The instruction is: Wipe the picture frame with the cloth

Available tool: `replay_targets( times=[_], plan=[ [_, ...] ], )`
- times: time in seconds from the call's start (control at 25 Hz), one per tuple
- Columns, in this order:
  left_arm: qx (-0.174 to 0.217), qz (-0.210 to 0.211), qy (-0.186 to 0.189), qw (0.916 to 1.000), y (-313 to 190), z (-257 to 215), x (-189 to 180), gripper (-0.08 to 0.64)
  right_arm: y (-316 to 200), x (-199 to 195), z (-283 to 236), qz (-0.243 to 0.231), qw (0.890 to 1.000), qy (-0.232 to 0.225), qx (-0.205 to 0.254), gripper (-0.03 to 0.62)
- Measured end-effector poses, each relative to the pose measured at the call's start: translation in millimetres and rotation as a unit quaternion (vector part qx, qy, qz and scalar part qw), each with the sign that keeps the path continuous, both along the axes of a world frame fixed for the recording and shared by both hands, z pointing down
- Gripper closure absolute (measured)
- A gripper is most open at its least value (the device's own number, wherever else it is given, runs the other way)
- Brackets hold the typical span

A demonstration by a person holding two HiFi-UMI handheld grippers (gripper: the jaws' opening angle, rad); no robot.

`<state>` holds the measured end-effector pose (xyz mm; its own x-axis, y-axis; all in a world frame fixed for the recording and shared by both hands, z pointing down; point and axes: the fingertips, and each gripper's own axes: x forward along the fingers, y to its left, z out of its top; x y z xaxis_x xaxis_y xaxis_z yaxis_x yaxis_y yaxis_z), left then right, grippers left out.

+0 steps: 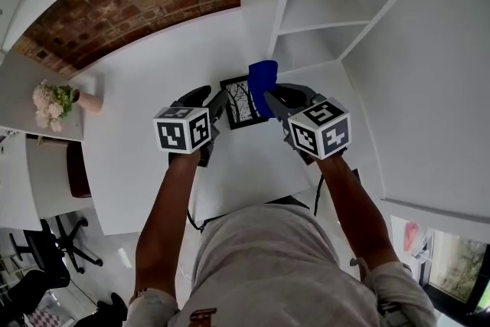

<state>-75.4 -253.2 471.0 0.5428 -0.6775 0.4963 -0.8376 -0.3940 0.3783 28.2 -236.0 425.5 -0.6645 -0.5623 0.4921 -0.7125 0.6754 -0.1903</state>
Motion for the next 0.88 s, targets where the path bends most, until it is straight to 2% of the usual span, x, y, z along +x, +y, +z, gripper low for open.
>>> replay_targets(
  times=[0.16, 0.36, 0.64, 0.88],
  plan=[
    [0.105, 0.000, 0.017, 0.9944, 4.4, -61.0, -0.5, 0.385, -0.7, -10.4, -38.9, -0.012, 0.998, -0.046, 0.051, 0.545],
    [0.201, 0.003, 0.027, 0.9791, 18.6, -121.1, -0.3, 0.414, 4.6, -21.3, -84.2, -0.031, 0.989, -0.100, 0.106, 0.545],
    [0.297, -0.001, 0.035, 0.9543, 41.3, -183.2, 3.8, 0.474, 17.6, -29.0, -137.6, -0.054, 0.968, -0.162, 0.185, 0.545],
    [0.346, 0.006, 0.040, 0.9372, 57.0, -215.8, 11.0, 0.520, 34.4, -32.6, -166.4, -0.072, 0.946, -0.196, 0.248, 0.545]
  ],
)
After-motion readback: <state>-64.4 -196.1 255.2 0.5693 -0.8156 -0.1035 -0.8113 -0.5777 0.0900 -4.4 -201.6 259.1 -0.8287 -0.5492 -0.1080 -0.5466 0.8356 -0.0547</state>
